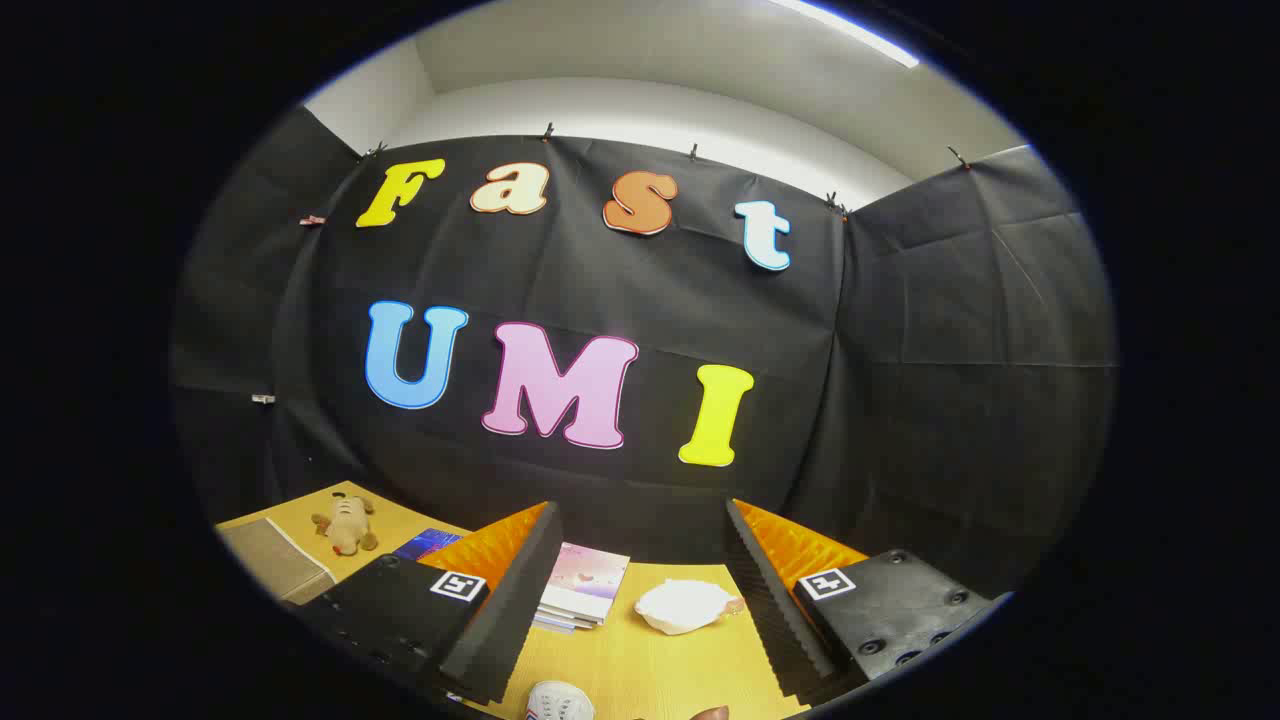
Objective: Open the storage box then place both shoes into the box .Put the left shoe in first, then the right shoe, with the right side of both shoes facing outward in a uniform manner.
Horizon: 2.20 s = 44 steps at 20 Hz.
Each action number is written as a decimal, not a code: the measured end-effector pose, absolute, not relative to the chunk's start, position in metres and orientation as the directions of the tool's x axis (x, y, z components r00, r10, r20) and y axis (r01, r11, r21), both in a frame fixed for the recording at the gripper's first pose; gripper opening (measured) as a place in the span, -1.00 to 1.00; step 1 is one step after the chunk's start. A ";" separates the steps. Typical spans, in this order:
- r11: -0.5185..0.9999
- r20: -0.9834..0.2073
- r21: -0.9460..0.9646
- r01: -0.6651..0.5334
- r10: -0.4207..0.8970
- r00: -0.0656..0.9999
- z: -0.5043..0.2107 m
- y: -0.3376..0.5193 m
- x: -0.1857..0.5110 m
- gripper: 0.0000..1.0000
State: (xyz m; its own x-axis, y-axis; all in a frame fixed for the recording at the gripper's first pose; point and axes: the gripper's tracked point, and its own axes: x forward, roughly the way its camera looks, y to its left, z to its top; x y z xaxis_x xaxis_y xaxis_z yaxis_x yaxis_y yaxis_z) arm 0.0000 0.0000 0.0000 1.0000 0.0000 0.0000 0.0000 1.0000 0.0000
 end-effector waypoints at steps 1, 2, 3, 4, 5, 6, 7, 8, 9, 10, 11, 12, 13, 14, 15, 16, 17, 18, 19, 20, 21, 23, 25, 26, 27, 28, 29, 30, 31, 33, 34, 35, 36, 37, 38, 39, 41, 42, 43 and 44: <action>1.000 -0.003 0.000 -0.001 0.001 1.000 0.000 0.000 0.000 0.94; 1.000 -0.003 -0.001 -0.003 0.003 1.000 -0.001 0.001 0.000 0.94; 1.000 -0.004 -0.004 -0.003 0.003 1.000 -0.001 0.001 0.000 0.94; 1.000 -0.004 -0.006 -0.004 0.004 1.000 0.000 0.002 0.000 0.94; 1.000 -0.003 -0.006 -0.006 0.006 1.000 0.000 0.002 0.000 0.94; 1.000 -0.002 -0.004 -0.007 0.007 1.000 0.000 0.002 0.000 0.94; 1.000 -0.003 -0.002 -0.008 0.008 1.000 0.000 0.003 0.000 0.94; 1.000 -0.005 -0.001 -0.010 0.010 1.000 0.000 0.004 0.000 0.94; 1.000 -0.004 -0.001 -0.009 0.009 1.000 -0.001 0.004 0.001 0.94; 1.000 -0.005 -0.001 -0.010 0.010 1.000 0.000 0.004 0.000 0.94; 1.000 -0.005 -0.001 -0.010 0.010 1.000 0.000 0.004 -0.001 0.94; 1.000 -0.003 0.002 -0.012 0.012 1.000 0.000 0.005 -0.001 0.94; 1.000 -0.001 0.002 -0.008 0.008 1.000 0.001 0.004 -0.001 0.94; 1.000 0.003 0.000 -0.003 0.003 1.000 0.001 0.002 -0.001 0.94; 1.000 0.003 -0.005 -0.001 0.001 1.000 0.000 0.002 -0.002 0.94; 1.000 0.003 -0.013 -0.004 0.004 1.000 0.000 0.002 -0.002 0.94; 1.000 0.000 -0.021 -0.009 0.009 1.000 -0.002 0.004 -0.002 0.94; 1.000 -0.001 -0.024 -0.014 0.014 1.000 -0.002 0.005 -0.002 0.94; 1.000 0.000 -0.025 -0.018 0.018 1.000 -0.003 0.006 -0.003 0.94; 0.999 -0.001 -0.022 -0.023 0.023 1.000 -0.002 0.008 -0.004 0.94; 0.999 -0.001 -0.019 -0.029 0.029 1.000 -0.002 0.010 -0.004 0.94; 0.998 -0.007 0.000 -0.065 0.065 0.998 -0.005 0.022 -0.004 0.94; 0.992 -0.037 0.030 -0.124 0.125 0.991 -0.014 0.039 -0.004 0.94; 0.986 -0.055 0.050 -0.158 0.161 0.985 -0.019 0.050 -0.005 0.94; 0.978 -0.074 0.074 -0.194 0.200 0.977 -0.025 0.061 -0.005 0.95; 0.968 -0.092 0.100 -0.230 0.239 0.967 -0.031 0.074 -0.007 0.95; 0.955 -0.111 0.130 -0.266 0.280 0.953 -0.038 0.086 -0.008 0.94; 0.939 -0.131 0.163 -0.302 0.324 0.937 -0.046 0.099 -0.010 0.94; 0.920 -0.154 0.197 -0.339 0.371 0.916 -0.056 0.114 -0.012 0.95; 0.870 -0.191 0.276 -0.409 0.467 0.863 -0.074 0.144 -0.020 0.95; 0.837 -0.208 0.324 -0.441 0.518 0.830 -0.083 0.159 -0.025 0.97; 0.799 -0.222 0.378 -0.468 0.569 0.792 -0.093 0.174 -0.030 0.99; 0.753 -0.231 0.444 -0.486 0.620 0.749 -0.101 0.190 -0.037 0.97; 0.714 -0.242 0.500 -0.490 0.658 0.713 -0.112 0.205 -0.041 0.96; 0.664 -0.244 0.569 -0.485 0.700 0.671 -0.121 0.220 -0.045 0.96; 0.613 -0.243 0.638 -0.466 0.735 0.633 -0.129 0.232 -0.050 0.95; 0.501 -0.214 0.762 -0.410 0.793 0.570 -0.145 0.253 -0.057 0.95; 0.443 -0.193 0.812 -0.381 0.819 0.541 -0.152 0.264 -0.059 0.94; 0.399 -0.178 0.846 -0.353 0.835 0.520 -0.160 0.274 -0.059 0.94; 0.365 -0.167 0.870 -0.331 0.851 0.499 -0.170 0.282 -0.060 0.95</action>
